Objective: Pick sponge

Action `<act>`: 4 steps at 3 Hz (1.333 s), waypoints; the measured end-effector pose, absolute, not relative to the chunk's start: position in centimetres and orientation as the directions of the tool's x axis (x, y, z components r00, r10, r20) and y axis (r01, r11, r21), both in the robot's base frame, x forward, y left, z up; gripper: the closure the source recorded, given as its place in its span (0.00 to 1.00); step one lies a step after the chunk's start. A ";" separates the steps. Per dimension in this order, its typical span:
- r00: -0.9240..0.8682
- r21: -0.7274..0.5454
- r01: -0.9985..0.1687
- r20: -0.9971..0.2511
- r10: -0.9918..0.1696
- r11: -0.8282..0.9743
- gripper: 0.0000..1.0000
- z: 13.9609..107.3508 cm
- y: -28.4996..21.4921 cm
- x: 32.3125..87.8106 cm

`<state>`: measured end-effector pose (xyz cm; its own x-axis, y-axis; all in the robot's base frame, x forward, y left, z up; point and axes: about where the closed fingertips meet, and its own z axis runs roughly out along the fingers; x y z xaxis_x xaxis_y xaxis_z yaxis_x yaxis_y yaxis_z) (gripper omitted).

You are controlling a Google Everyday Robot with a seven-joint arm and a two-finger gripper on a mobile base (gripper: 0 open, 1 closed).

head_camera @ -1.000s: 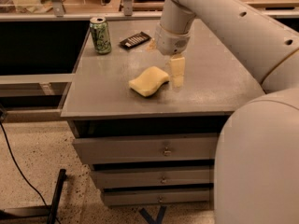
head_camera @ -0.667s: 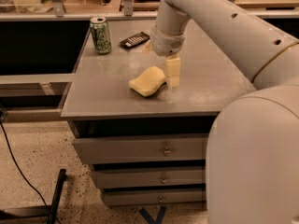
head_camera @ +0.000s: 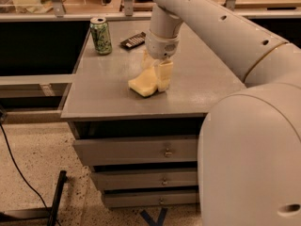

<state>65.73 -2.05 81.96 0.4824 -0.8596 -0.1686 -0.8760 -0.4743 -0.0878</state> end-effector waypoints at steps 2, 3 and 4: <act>0.479 -0.084 -0.878 -0.171 -0.861 -0.472 0.87 82.3 -2.0 65.7; 0.479 -0.084 -0.878 -0.171 -0.861 -0.471 1.00 82.4 -2.0 65.7; 0.434 -0.139 -0.901 -0.237 -0.869 -0.412 1.00 86.5 -2.6 65.3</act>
Offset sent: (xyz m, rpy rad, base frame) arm -0.0171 -0.0085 0.0223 0.0284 0.0582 -0.0576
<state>65.30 -2.57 86.54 0.4341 -0.8690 -0.2374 -0.9005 -0.4119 -0.1390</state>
